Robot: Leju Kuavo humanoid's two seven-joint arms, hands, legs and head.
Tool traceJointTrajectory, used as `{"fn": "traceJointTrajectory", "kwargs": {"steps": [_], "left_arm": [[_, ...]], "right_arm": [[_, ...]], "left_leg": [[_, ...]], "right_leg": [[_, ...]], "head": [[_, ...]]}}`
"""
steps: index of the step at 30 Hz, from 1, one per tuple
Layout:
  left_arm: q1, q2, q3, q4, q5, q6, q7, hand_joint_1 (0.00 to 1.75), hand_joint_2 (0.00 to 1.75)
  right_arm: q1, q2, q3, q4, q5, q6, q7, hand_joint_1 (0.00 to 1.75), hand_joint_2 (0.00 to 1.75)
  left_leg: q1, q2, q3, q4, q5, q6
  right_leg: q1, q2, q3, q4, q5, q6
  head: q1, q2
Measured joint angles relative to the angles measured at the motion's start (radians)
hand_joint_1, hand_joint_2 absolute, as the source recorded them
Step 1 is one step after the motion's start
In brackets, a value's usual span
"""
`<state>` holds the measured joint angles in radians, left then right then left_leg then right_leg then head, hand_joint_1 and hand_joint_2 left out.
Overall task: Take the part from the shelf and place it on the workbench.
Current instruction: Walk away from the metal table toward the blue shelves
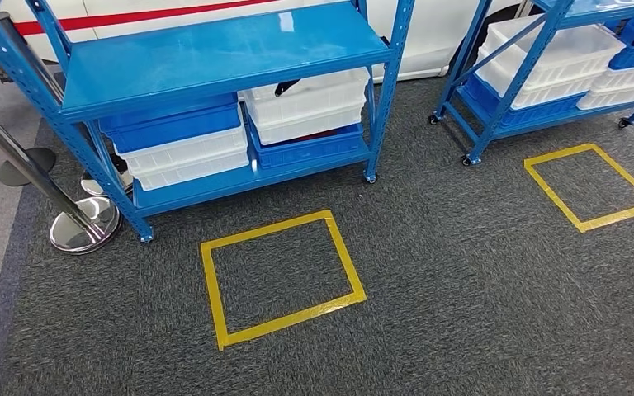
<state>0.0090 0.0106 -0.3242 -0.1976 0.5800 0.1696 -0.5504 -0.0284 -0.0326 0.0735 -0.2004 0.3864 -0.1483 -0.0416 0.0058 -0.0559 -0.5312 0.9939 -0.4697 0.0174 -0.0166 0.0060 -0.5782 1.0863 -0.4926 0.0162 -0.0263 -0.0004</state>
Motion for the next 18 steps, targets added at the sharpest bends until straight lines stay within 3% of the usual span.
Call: {"fn": "traceJointTrajectory", "kwargs": {"steps": [2,4,6,7,9,10,11,12,13,14,15,16,18], "left_arm": [[0.0,0.0,0.004,0.0,0.001,-0.002,-0.002,0.0,0.0],[0.001,0.0,0.009,0.0,0.002,-0.005,-0.004,0.0,0.0],[0.003,0.0,0.012,0.001,0.003,-0.008,-0.004,0.0,0.0],[0.003,0.0,0.013,0.001,0.002,-0.009,-0.005,0.0,0.0],[0.003,0.0,0.013,0.001,0.001,-0.009,-0.005,0.0,0.0],[0.004,0.0,0.013,0.001,0.001,-0.01,-0.005,0.0,0.0],[0.006,0.0,0.014,0.001,0.001,-0.011,-0.005,0.0,0.0],[0.01,0.0,0.014,0.001,0.0,-0.012,-0.005,0.0,0.0],[0.014,0.0,0.014,0.002,0.0,-0.014,-0.005,0.0,0.0],[0.019,0.001,0.014,0.003,0.0,-0.015,-0.005,0.0,0.0],[0.023,0.002,0.014,0.006,0.0,-0.017,-0.005,0.0,0.0],[0.024,0.003,0.014,0.009,-0.001,-0.019,-0.005,0.0,0.0],[0.021,0.005,0.014,0.013,-0.002,-0.02,-0.006,0.0,0.0]], "right_arm": [[-0.003,-0.001,-0.001,0.0,-0.002,0.002,0.002,0.0,0.0],[-0.005,-0.001,-0.002,0.0,-0.006,0.006,0.004,0.0,0.0],[-0.002,-0.001,-0.002,0.0,-0.011,0.011,0.006,0.0,0.0],[0.0,-0.001,-0.003,0.0,-0.012,0.013,0.007,0.0,0.0],[0.005,-0.002,-0.004,0.001,-0.013,0.016,0.008,0.0,0.0],[0.007,-0.002,-0.004,0.001,-0.014,0.017,0.008,0.0,0.0],[0.01,-0.003,-0.004,0.002,-0.015,0.017,0.008,0.0,0.0],[0.012,-0.003,-0.004,0.002,-0.017,0.017,0.007,0.0,0.0],[0.014,-0.004,-0.005,0.003,-0.02,0.017,0.006,0.0,0.0],[0.018,-0.004,-0.005,0.004,-0.022,0.017,0.005,0.0,0.0],[0.02,-0.004,-0.006,0.005,-0.023,0.018,0.003,0.0,0.0],[0.021,-0.004,-0.008,0.007,-0.024,0.018,0.001,0.0,0.0],[0.018,-0.004,-0.011,0.009,-0.025,0.018,-0.002,0.0,0.0]], "left_leg": [[-0.004,-0.004,0.003,0.004,-0.014,-0.011],[-0.004,-0.005,0.009,0.004,-0.024,-0.022],[-0.003,0.012,0.003,0.036,-0.039,-0.032],[-0.002,0.024,-0.018,0.081,-0.057,-0.037],[0.001,0.042,-0.105,0.223,-0.101,-0.044],[0.002,0.045,-0.151,0.285,-0.11,-0.047],[0.003,0.047,-0.185,0.317,-0.099,-0.048],[0.003,0.048,-0.2,0.307,-0.065,-0.046],[0.003,0.05,-0.197,0.258,-0.011,-0.043],[0.001,0.053,-0.183,0.192,0.043,-0.036],[-0.004,0.058,-0.167,0.139,0.078,-0.028],[-0.01,0.062,-0.15,0.097,0.09,-0.018],[-0.019,0.065,-0.126,0.071,0.062,-0.003]], "right_leg": [[0.002,0.007,0.026,-0.06,0.006,-0.01],[0.004,0.005,0.033,-0.065,-0.002,-0.023],[0.001,0.0,0.049,-0.073,-0.008,-0.038],[-0.001,-0.004,0.06,-0.076,-0.012,-0.044],[0.001,-0.011,0.079,-0.077,-0.031,-0.049],[0.001,-0.013,0.09,-0.077,-0.043,-0.049],[0.002,-0.015,0.103,-0.078,-0.056,-0.049],[0.002,-0.016,0.119,-0.078,-0.069,-0.047],[0.002,-0.017,0.138,-0.079,-0.083,-0.045],[0.001,-0.017,0.156,-0.08,-0.098,-0.043],[0.002,-0.018,0.171,-0.082,-0.112,-0.038],[0.001,-0.019,0.183,-0.086,-0.124,-0.031],[0.001,-0.022,0.204,-0.094,-0.13,-0.014]], "head": [[0.0,0.0],[0.0,0.0],[-0.001,0.0],[-0.001,0.0],[-0.001,0.0],[-0.001,0.0],[-0.001,0.0],[-0.001,0.0],[-0.001,0.0],[-0.001,0.0],[-0.001,0.0],[-0.001,0.0],[-0.001,0.0]]}}
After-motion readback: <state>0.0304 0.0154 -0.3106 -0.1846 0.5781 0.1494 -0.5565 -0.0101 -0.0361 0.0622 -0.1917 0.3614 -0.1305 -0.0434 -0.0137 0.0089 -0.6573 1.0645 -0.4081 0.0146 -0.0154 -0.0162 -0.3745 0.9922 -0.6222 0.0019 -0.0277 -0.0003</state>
